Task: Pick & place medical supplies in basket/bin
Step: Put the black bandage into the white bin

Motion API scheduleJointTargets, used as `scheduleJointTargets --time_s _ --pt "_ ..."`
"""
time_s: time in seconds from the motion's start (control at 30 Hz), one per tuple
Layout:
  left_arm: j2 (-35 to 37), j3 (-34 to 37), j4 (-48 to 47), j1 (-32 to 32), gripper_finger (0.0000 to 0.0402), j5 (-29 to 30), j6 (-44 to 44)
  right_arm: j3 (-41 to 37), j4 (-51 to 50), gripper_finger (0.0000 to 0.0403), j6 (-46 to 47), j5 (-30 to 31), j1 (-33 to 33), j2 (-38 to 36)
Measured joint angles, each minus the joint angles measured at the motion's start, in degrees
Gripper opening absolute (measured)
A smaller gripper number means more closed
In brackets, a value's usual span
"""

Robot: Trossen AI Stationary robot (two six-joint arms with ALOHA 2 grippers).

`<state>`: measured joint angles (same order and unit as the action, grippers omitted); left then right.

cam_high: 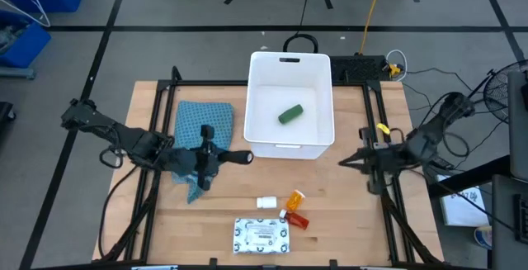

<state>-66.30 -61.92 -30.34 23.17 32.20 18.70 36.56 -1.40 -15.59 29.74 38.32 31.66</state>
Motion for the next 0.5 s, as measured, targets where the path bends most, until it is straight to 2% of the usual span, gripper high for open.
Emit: scheduleJointTargets --time_s 0.07,0.23,0.4,0.5 --pt "0.0 -0.4 2.1 -2.5 0.0058 -2.0 2.2 -2.9 0.3 0.0000 -1.0 -3.8 -0.8 -4.9" --pt "0.0 -0.5 6.7 -11.5 0.0058 -10.6 6.3 -10.8 7.9 0.0000 -2.5 5.1 -3.5 -12.8" --pt "-0.9 -0.6 13.1 -22.4 0.0058 -20.6 9.0 -14.4 8.6 0.0000 0.0 8.0 -6.5 -16.4" --pt "-3.9 -3.0 15.8 -28.7 0.0058 -25.7 9.4 -17.6 14.5 0.0000 -0.2 7.8 -7.6 -16.3"
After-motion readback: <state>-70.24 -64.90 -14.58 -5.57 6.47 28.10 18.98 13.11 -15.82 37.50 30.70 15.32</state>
